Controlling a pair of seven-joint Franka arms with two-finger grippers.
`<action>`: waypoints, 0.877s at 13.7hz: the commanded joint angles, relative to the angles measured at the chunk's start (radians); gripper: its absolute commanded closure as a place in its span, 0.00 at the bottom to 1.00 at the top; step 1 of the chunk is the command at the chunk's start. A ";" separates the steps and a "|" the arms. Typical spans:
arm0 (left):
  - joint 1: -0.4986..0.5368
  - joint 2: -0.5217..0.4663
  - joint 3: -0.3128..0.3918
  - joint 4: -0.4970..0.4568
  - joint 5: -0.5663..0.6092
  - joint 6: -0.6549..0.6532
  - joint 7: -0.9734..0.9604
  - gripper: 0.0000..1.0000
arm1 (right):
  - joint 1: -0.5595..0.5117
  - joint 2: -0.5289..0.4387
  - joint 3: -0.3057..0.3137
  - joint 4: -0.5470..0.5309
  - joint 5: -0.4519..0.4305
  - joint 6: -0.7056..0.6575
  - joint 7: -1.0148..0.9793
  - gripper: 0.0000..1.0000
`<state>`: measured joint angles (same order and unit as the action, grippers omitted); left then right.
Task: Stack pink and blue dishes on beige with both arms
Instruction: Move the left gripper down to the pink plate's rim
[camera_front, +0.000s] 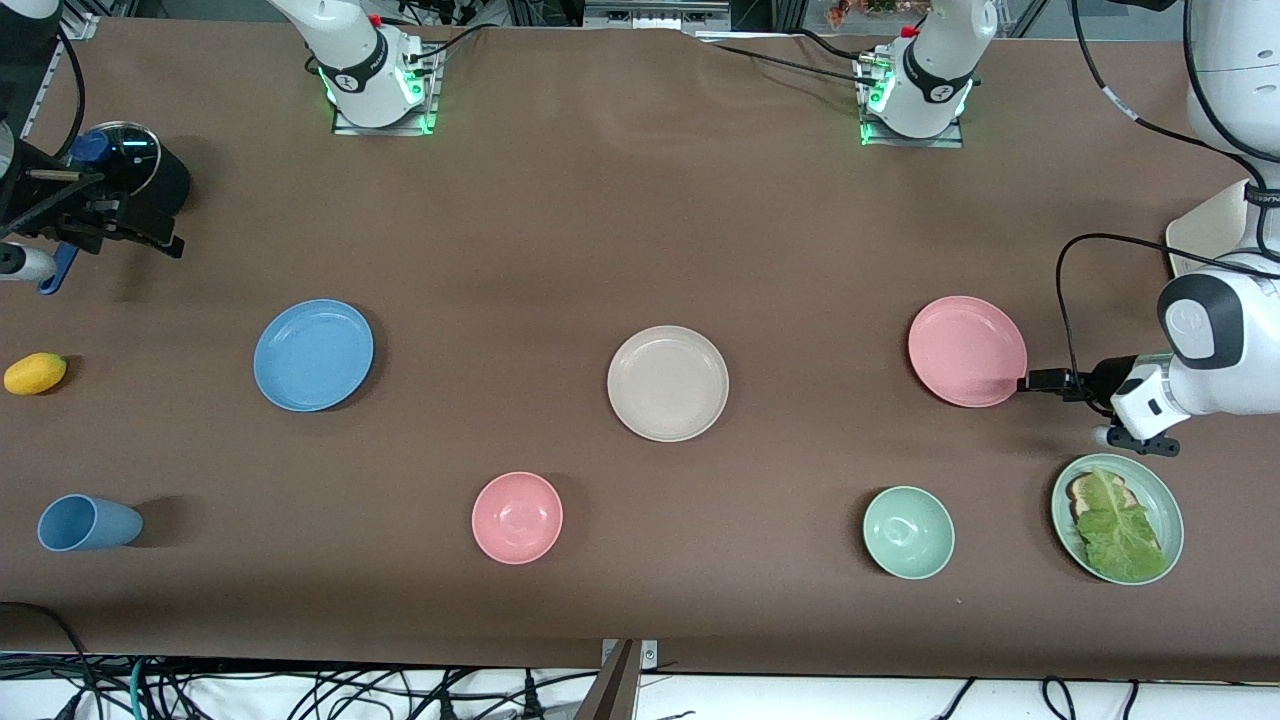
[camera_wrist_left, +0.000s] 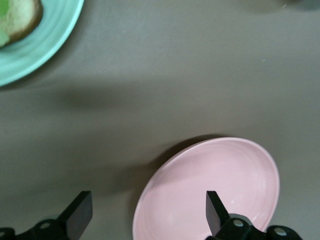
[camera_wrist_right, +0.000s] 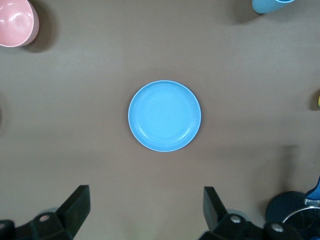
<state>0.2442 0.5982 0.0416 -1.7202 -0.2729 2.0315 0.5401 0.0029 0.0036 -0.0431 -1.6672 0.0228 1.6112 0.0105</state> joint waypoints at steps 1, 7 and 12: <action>0.021 -0.038 -0.003 -0.123 -0.087 0.099 0.114 0.00 | -0.001 -0.028 0.002 -0.025 0.000 0.004 -0.012 0.00; 0.061 -0.051 -0.008 -0.219 -0.156 0.167 0.214 0.00 | -0.001 -0.028 0.002 -0.025 0.000 0.004 -0.014 0.00; 0.061 -0.095 -0.008 -0.300 -0.184 0.200 0.221 0.00 | -0.001 -0.028 0.002 -0.025 0.000 0.004 -0.014 0.00</action>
<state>0.2997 0.5721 0.0394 -1.9307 -0.4158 2.1897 0.7275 0.0029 0.0036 -0.0431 -1.6673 0.0228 1.6112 0.0105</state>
